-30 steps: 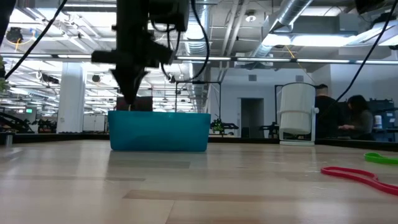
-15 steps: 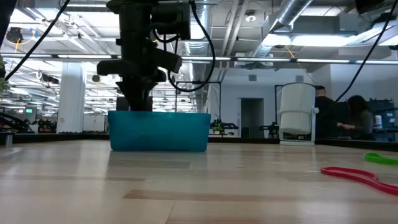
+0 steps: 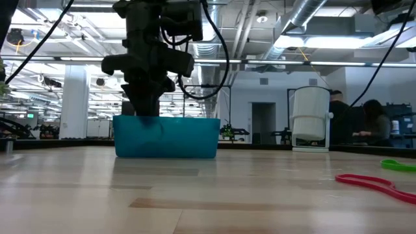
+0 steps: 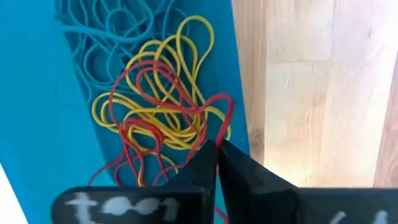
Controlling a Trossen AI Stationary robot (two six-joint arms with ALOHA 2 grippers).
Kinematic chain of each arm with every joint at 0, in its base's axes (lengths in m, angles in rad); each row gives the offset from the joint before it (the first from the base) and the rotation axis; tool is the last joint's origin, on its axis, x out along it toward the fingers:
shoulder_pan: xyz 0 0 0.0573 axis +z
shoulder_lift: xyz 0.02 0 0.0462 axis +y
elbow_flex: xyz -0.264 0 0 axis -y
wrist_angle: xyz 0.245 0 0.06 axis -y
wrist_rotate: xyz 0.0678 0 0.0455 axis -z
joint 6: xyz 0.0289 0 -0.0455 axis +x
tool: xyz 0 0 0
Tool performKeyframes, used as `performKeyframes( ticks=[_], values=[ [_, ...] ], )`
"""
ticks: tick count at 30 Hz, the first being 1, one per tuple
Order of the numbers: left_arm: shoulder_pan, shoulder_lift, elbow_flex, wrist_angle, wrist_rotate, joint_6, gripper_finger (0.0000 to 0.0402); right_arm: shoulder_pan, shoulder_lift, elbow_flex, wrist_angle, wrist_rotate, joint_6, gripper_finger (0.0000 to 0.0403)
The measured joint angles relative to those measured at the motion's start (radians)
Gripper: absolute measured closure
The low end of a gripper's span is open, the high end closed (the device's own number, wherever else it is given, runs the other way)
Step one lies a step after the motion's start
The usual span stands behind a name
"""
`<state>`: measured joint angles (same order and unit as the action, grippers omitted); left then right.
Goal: Pick and place items into bin
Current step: Put the red rubber band into the blue bin
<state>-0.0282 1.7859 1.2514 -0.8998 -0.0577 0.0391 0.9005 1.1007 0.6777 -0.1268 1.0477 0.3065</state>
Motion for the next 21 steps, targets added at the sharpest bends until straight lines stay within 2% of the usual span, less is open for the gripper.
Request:
performKeyframes(
  ticks=[4, 9, 14, 18, 21],
  values=[
    [0.001, 0.000, 0.000, -0.003, -0.002, -0.014, 0.0382, 0.000, 0.000, 0.000, 0.000, 0.000, 0.000, 0.0336],
    [0.001, 0.000, 0.000, -0.044, -0.002, -0.078, 0.0343, 0.000, 0.000, 0.000, 0.000, 0.000, 0.000, 0.0336],
    [0.001, 0.000, 0.000, -0.067, -0.010, -0.077, 0.0308, 0.000, 0.000, 0.000, 0.000, 0.000, 0.000, 0.0336],
    [0.000, 0.000, 0.028, -0.085, -0.017, -0.022, 0.0295, 0.000, 0.000, 0.000, 0.000, 0.000, 0.000, 0.0336],
    [-0.001, -0.002, 0.083, -0.132, -0.077, -0.016, 0.0296, -0.001, 0.000, 0.000, 0.000, 0.000, 0.000, 0.0336]
  ],
)
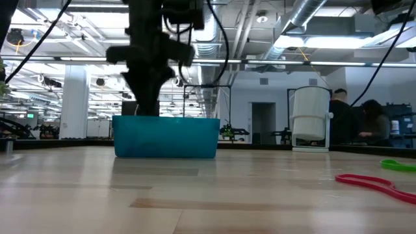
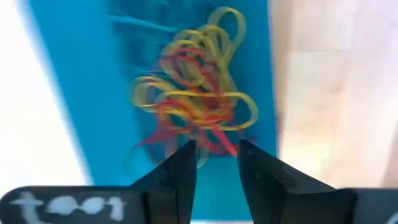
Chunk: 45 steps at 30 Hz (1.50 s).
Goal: Pick and place items into bin
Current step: Put the red rubber band into the blue bin
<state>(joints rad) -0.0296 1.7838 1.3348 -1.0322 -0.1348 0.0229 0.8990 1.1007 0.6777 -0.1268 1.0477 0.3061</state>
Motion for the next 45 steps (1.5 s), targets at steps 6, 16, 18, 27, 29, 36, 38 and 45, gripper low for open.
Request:
performKeyframes(
  ticks=[6, 16, 18, 27, 29, 36, 38, 45],
  values=[
    [-0.012, -0.009, 0.153, -0.160, -0.194, 0.022, 0.0305, -0.034, 0.000, 0.000, -0.007, -0.006, 0.076, 0.0336],
    [-0.039, -0.098, 0.256, -0.318, -0.271, -0.018, 0.0306, -0.148, 0.046, 0.000, -0.132, -0.297, 0.243, 0.0336],
    [-0.055, -0.126, 0.246, -0.320, -0.305, -0.028, 0.0306, -0.180, 0.080, 0.000, -0.099, -0.354, 0.229, 0.0336],
    [-0.181, -0.291, 0.104, -0.270, -0.459, -0.218, 0.0306, -0.253, 0.307, 0.001, 0.200, -0.706, 0.011, 0.0332],
    [-0.214, -0.324, 0.043, -0.245, -0.473, -0.279, 0.0306, -0.264, 0.364, 0.018, 0.174, -0.775, 0.049, 0.0326],
    [-0.308, -0.368, -0.166, -0.135, -0.474, -0.392, 0.0306, -0.302, 0.536, 0.153, -0.065, -0.894, 0.110, 0.0312],
    [-0.325, -0.364, -0.209, -0.123, -0.473, -0.413, 0.0306, -0.321, 0.577, 0.205, -0.144, -0.883, 0.114, 0.0312],
    [-0.365, -0.359, -0.297, -0.044, -0.449, -0.487, 0.0306, -0.366, 0.714, 0.314, -0.243, -0.957, 0.175, 0.0312]
  ],
)
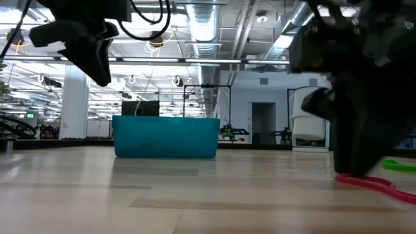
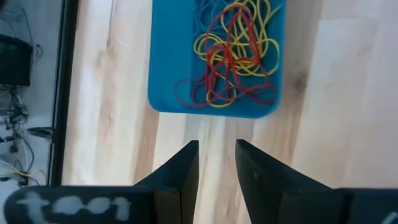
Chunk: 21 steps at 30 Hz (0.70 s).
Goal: Pick and place items into bin
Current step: Put the red rubber band into the blue bin
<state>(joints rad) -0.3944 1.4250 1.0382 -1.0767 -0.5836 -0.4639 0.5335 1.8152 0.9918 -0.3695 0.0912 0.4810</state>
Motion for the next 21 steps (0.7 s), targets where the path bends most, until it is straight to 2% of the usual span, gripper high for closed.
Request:
performKeyframes(
  ticks=[4, 7, 12, 15, 21],
  values=[
    [-0.017, 0.000, -0.001, 0.006, 0.000, -0.010, 0.0306, -0.016, 0.048, 0.064, -0.092, -0.053, 0.000, 0.0312],
    [-0.027, 0.000, -0.002, 0.009, -0.001, -0.010, 0.0306, -0.026, 0.068, 0.098, -0.148, -0.050, 0.000, 0.0312],
    [-0.040, 0.000, -0.002, 0.030, -0.001, -0.017, 0.0306, -0.031, 0.068, 0.100, -0.124, -0.048, 0.000, 0.0315],
    [-0.053, 0.000, -0.002, 0.030, -0.002, -0.021, 0.0306, -0.031, 0.067, 0.090, -0.119, -0.046, 0.001, 0.0333],
    [-0.077, 0.000, -0.002, 0.030, -0.002, -0.041, 0.0306, -0.032, 0.066, 0.057, -0.091, -0.068, 0.065, 0.0396]
  ],
)
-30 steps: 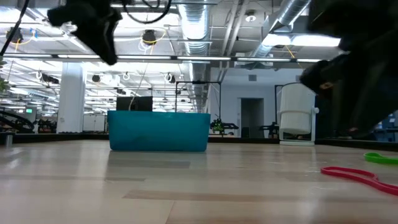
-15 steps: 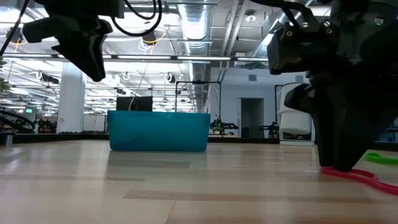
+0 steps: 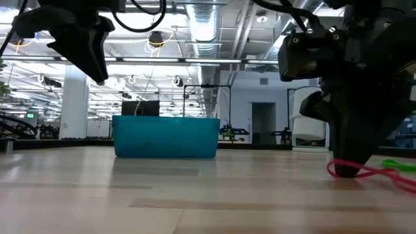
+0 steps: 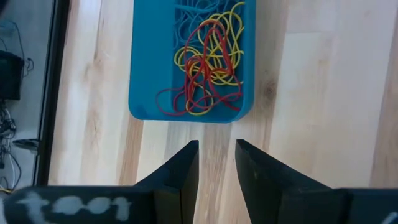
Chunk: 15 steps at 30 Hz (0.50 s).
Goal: Pick and place items into bin
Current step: Put the red rubber band into the blue bin
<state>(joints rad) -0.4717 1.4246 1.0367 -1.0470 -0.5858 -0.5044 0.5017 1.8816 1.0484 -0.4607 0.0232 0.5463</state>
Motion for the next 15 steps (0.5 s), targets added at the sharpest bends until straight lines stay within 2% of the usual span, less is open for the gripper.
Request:
performKeyframes(
  ticks=[4, 8, 15],
  values=[
    [-0.015, 0.000, 0.000, 0.000, -0.002, -0.018, 0.0306, 0.003, -0.002, 0.001, 0.041, 0.006, -0.005, 0.0398],
    [-0.027, 0.000, 0.000, 0.000, -0.002, -0.020, 0.0306, -0.004, -0.015, 0.063, 0.036, 0.059, -0.045, 0.0400],
    [-0.033, 0.000, 0.000, 0.002, -0.007, -0.030, 0.0306, -0.075, -0.099, 0.163, 0.019, 0.226, -0.273, 0.0402]
  ],
)
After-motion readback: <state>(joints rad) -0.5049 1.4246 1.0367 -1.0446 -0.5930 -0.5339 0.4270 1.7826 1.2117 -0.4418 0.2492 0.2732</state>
